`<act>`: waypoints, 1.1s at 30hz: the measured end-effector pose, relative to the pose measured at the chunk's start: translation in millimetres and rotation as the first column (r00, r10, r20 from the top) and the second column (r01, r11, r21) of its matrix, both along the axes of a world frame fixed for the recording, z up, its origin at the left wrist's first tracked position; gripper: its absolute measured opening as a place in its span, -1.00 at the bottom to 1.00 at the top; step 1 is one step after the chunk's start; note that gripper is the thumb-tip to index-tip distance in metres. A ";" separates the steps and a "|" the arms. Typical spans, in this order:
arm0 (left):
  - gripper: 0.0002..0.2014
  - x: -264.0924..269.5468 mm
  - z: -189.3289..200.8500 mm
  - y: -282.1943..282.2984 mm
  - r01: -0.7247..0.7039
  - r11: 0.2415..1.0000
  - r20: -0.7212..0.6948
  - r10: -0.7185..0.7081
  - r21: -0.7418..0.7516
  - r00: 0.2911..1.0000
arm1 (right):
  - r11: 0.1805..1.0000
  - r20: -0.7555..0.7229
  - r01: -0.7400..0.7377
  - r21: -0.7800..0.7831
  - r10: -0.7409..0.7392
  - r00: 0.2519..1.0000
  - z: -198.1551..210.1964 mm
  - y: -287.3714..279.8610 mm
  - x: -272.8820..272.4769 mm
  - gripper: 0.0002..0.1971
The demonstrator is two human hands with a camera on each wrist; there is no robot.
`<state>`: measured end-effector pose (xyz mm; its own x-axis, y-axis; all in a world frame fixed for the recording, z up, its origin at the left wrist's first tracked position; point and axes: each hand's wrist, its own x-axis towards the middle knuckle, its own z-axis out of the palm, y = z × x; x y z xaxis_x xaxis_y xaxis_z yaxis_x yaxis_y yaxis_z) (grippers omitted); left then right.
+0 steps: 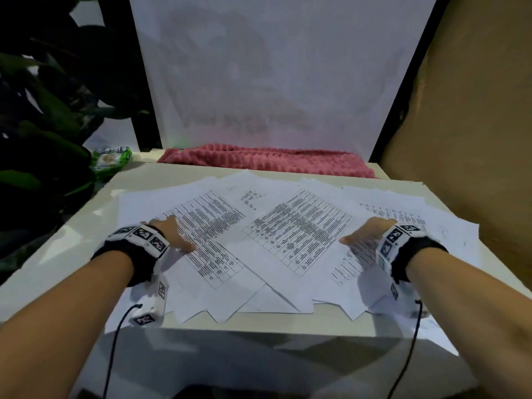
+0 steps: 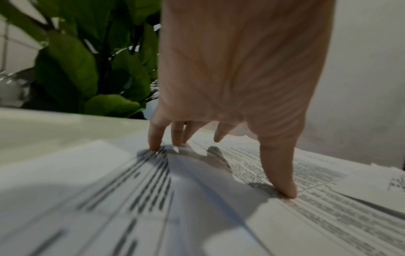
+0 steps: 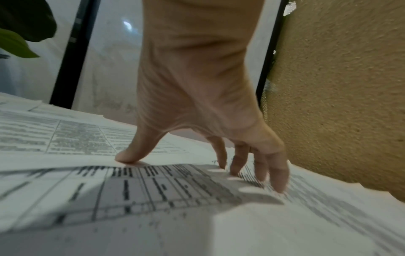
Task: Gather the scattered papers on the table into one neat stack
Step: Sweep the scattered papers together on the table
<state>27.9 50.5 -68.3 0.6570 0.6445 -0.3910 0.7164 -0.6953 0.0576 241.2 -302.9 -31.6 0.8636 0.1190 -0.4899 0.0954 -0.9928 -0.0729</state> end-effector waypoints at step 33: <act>-0.39 -12.9 19.0 -17.4 -0.316 0.855 0.337 0.465 -0.413 0.819 | 0.953 0.148 -0.128 0.275 0.090 0.985 -6.8 130.1 -86.4 -0.39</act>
